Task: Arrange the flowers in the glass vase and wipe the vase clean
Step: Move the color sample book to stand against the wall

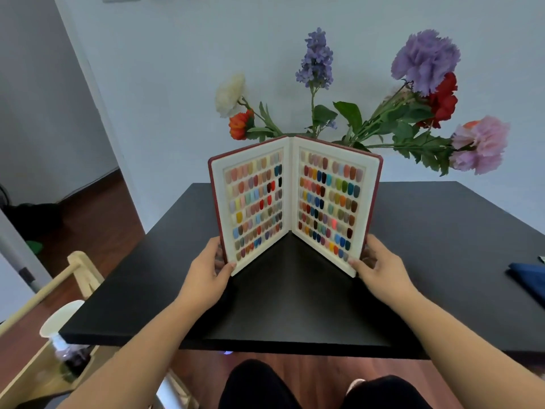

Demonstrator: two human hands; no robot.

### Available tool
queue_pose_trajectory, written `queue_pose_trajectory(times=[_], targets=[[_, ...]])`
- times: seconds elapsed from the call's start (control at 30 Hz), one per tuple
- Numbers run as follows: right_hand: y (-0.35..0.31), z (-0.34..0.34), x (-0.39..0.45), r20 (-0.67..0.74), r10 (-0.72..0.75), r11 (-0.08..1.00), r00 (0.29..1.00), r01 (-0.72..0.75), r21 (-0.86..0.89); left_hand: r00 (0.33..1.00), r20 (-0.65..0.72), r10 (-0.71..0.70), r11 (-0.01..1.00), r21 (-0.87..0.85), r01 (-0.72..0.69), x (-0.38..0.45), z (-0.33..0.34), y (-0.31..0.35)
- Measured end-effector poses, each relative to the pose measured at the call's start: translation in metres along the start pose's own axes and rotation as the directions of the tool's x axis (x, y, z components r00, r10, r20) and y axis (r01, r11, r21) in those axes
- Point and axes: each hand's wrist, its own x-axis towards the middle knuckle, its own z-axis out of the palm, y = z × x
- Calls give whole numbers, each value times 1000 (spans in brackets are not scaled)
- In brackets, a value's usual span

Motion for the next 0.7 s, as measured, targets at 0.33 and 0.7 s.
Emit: queue_pose_trajectory(times=[0.33,0.7], targets=[[-54,101,35,133,-128,989,983,117,86,980,-164,-111,992,35,118,-19,-66,-56],[-96,189,103,207,-120,985,971,92,143,936,-279,-215,956,134,260,-5,-83,-89]])
